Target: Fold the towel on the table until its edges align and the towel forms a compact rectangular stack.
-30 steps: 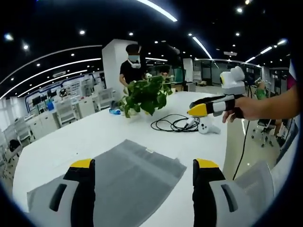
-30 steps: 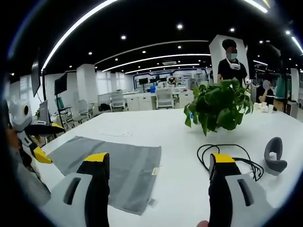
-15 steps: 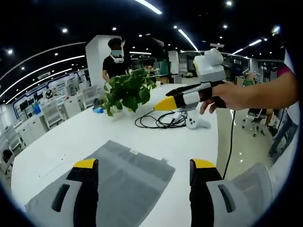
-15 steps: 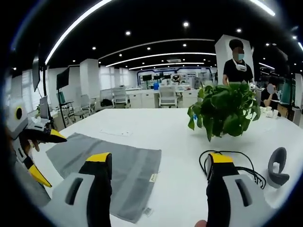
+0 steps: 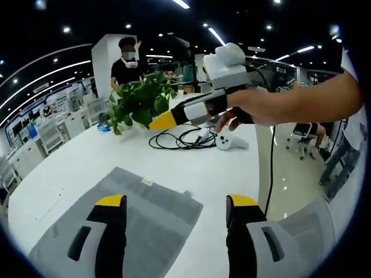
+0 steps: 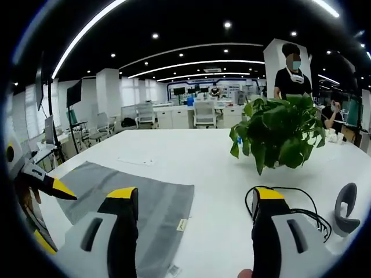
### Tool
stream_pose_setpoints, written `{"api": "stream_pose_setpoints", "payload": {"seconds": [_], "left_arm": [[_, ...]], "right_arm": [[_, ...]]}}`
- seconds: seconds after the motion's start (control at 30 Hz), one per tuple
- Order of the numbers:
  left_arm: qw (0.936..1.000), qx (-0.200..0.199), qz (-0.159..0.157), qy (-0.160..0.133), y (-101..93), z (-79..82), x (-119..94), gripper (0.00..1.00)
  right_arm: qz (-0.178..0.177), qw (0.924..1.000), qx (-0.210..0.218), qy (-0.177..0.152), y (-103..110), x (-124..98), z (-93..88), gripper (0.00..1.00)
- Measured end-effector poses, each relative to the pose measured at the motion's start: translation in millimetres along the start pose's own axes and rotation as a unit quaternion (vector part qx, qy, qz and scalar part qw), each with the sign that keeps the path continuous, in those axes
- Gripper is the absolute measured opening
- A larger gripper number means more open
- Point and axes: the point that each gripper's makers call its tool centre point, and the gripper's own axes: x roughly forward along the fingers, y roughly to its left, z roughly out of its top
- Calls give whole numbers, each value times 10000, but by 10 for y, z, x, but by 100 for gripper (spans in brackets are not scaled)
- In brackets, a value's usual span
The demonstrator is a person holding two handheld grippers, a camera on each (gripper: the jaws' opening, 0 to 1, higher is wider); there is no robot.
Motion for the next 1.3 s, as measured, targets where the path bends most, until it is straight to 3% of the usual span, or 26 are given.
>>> {"api": "stream_pose_setpoints", "payload": {"seconds": [0.2,0.5,0.73,1.03,1.3], "left_arm": [[9995,199,-140,217,-63,-106,141,69],[9980,168,-400,453,-116,-238,345,61],[9958,342,-541,656,-126,-394,518,53],[9931,441,-751,790,-176,-519,675,51],[9932,224,-835,777,-220,-550,855,49]], "right_arm": [[178,9998,55,102,27,236,-66,77],[248,9989,179,368,47,519,-218,67],[503,9968,-19,620,167,781,-385,60],[660,9938,-57,892,220,1169,-541,57],[858,9909,-227,1009,279,1453,-570,52]]}}
